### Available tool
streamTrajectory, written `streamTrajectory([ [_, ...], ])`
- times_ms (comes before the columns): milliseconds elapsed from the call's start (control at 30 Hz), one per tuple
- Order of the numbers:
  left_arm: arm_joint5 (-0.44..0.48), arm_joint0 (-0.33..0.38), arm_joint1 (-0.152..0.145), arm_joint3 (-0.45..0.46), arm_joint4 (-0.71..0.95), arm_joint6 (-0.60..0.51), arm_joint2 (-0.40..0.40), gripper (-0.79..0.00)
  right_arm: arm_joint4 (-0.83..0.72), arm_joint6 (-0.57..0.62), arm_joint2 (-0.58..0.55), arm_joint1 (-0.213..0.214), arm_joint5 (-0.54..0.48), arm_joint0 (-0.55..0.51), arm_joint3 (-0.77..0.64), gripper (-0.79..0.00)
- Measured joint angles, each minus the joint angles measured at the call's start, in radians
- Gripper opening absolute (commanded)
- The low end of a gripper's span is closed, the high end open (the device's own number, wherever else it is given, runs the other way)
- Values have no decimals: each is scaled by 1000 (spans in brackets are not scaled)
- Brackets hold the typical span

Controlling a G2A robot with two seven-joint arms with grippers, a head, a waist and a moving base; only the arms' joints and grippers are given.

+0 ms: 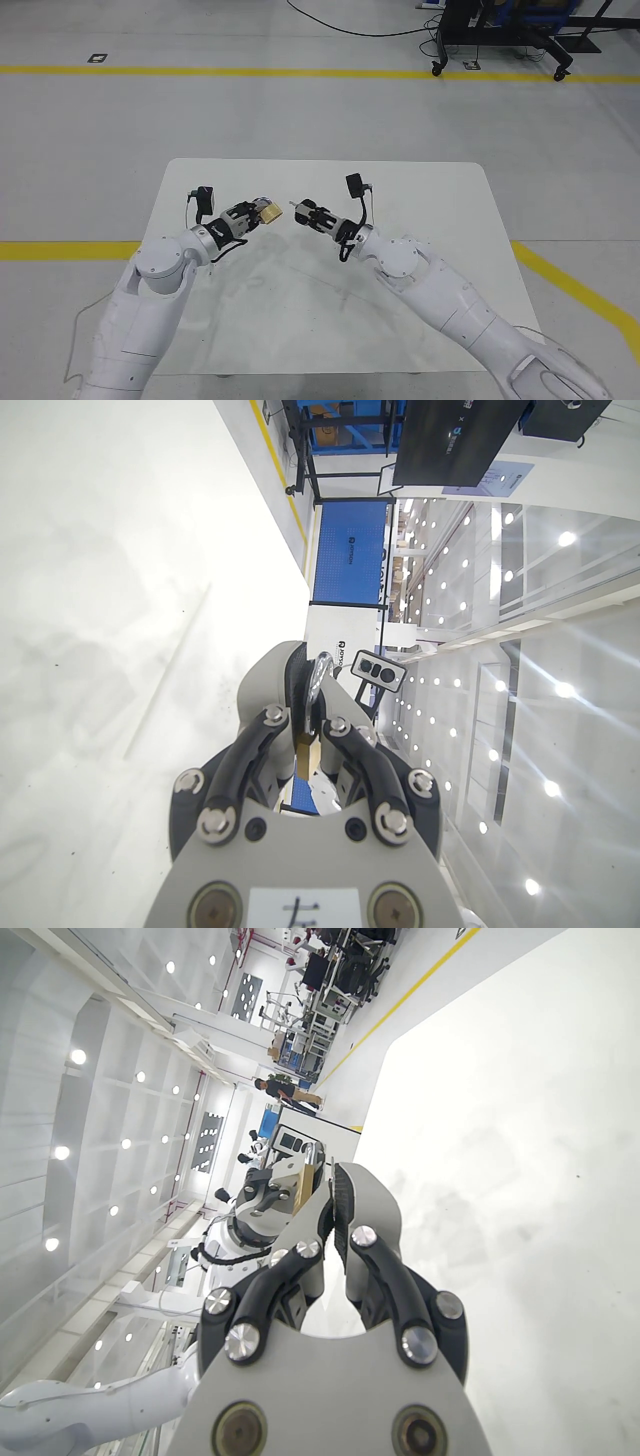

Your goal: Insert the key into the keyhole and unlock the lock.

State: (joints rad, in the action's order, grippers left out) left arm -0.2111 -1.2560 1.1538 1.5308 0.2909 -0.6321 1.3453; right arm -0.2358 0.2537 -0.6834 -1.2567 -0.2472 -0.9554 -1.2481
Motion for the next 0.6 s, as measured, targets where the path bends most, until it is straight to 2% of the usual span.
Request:
streamTrajectory([
  [300, -10, 0, 4, -6, 29, 73, 7, -785, -18, 34, -19, -16, -1, -15, -3, -785],
  [600, -1, -2, 4, -3, 19, 86, 3, -785, -57, 103, -34, -31, -3, -26, -10, -785],
])
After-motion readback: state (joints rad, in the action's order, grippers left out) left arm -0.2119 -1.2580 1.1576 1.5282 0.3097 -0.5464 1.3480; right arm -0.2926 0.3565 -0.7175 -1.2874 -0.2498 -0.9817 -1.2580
